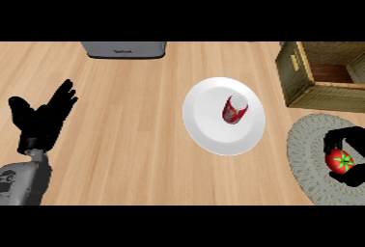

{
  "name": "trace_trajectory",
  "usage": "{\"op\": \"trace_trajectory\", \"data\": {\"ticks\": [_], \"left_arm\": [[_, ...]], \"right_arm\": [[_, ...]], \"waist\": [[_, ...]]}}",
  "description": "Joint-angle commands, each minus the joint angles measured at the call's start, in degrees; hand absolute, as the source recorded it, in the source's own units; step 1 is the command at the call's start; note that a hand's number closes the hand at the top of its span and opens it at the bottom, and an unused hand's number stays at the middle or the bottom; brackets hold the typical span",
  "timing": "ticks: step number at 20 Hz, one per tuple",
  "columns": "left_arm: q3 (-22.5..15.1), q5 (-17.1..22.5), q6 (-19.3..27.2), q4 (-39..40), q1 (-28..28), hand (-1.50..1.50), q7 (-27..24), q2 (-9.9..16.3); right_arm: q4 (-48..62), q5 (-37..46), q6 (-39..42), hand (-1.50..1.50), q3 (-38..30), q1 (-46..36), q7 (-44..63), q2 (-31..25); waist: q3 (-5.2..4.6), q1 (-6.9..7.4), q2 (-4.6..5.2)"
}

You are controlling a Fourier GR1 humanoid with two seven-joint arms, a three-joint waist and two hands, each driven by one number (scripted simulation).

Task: Pick the tomato from the placemat and place it in the basket

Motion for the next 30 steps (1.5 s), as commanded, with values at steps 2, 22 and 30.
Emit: {"op": "trace_trajectory", "data": {"ticks": [2,22,30], "left_arm": [[-1.6,-0.8,1.6,-5.4,2.2,0.0,2.6,-2.3],[1.8,-0.3,0.5,-3.3,4.9,0.0,1.6,0.9],[-0.5,-1.6,2.1,-4.4,3.5,0.0,1.1,-2.0]], "right_arm": [[5.3,3.1,-4.1,1.5,1.0,-2.2,-0.3,3.5],[-72.0,-11.7,11.5,1.5,20.0,26.9,33.5,34.5],[-98.5,-15.1,15.2,1.5,16.8,25.5,58.9,34.8]], "waist": [[0.76,0.58,0.3],[0.49,-3.6,-1.03],[0.46,-1.76,0.03]]}}
